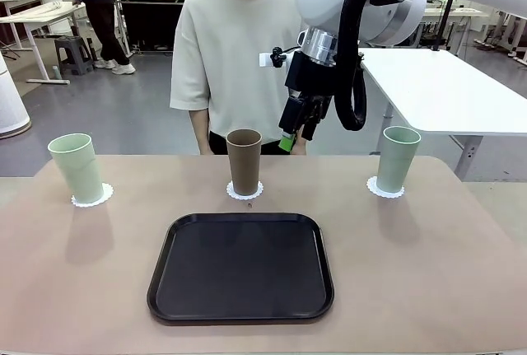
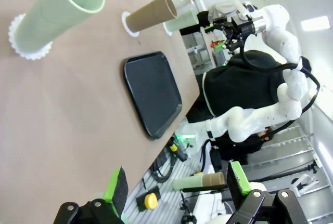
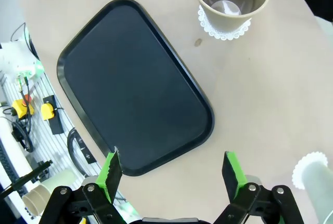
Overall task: Place coasters on the table and set cups on them.
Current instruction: Take one Reusable plastic cup from the Flat Tray and place it on a coaster set by the human.
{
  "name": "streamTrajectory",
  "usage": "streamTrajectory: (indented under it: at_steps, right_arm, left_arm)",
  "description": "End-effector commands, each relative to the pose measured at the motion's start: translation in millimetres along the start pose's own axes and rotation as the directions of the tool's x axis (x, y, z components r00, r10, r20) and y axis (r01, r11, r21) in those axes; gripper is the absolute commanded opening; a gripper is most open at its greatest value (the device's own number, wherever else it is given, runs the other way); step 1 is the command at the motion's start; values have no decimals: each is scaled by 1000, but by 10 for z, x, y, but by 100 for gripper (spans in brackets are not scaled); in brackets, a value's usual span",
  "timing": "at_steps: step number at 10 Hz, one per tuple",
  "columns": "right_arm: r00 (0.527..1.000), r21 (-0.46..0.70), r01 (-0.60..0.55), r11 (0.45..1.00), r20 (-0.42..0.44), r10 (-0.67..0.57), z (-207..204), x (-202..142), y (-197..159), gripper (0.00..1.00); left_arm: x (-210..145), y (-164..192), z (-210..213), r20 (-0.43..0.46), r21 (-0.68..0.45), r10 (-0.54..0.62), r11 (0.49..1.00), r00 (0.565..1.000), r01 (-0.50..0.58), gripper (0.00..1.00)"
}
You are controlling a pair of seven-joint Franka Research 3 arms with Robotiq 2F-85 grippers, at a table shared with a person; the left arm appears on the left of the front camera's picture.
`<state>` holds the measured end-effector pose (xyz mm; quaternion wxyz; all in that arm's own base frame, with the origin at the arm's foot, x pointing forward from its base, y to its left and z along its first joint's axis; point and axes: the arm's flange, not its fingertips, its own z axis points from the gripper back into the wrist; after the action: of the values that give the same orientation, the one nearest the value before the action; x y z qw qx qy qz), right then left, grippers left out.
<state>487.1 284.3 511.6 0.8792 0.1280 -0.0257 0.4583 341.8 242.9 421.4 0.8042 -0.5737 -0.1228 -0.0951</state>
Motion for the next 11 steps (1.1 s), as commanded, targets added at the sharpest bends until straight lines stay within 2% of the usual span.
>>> streamTrajectory:
  at_steps: [1, 2, 3, 5, 7, 9, 11]
  right_arm:
    - [963, 14, 147, 989, 226, -147, 146, -313, -153, 100]
    - [912, 56, 237, 970, 330, -242, 172, -538, -267, 100]
    - [879, 129, 292, 948, 354, -319, 154, -744, -314, 100]
    - [837, 276, 360, 891, 326, -440, 145, -1204, -227, 100]
    - [834, 504, 327, 799, 245, -495, 258, -1846, -340, 100]
    - [778, 603, 285, 745, 307, -547, 355, -2393, -645, 100]
    - [774, 678, 132, 723, 385, -503, 346, -2795, -1007, 100]
  left_arm:
    - [-11, -18, 11, 6, -5, -1, 1000, 1000, 1, 100]
    - [-11, -18, 11, 6, -5, -1, 1000, 1000, 1, 100]
    - [-11, -18, 11, 6, -5, -1, 1000, 1000, 1, 100]
    - [-11, -18, 11, 6, -5, -1, 1000, 1000, 1, 100]
    - [-11, -18, 11, 6, -5, -1, 1000, 1000, 1, 100]
    - [-11, -18, 11, 6, -5, -1, 1000, 1000, 1, 100]
    - [-11, -18, 11, 6, -5, -1, 1000, 1000, 1, 100]
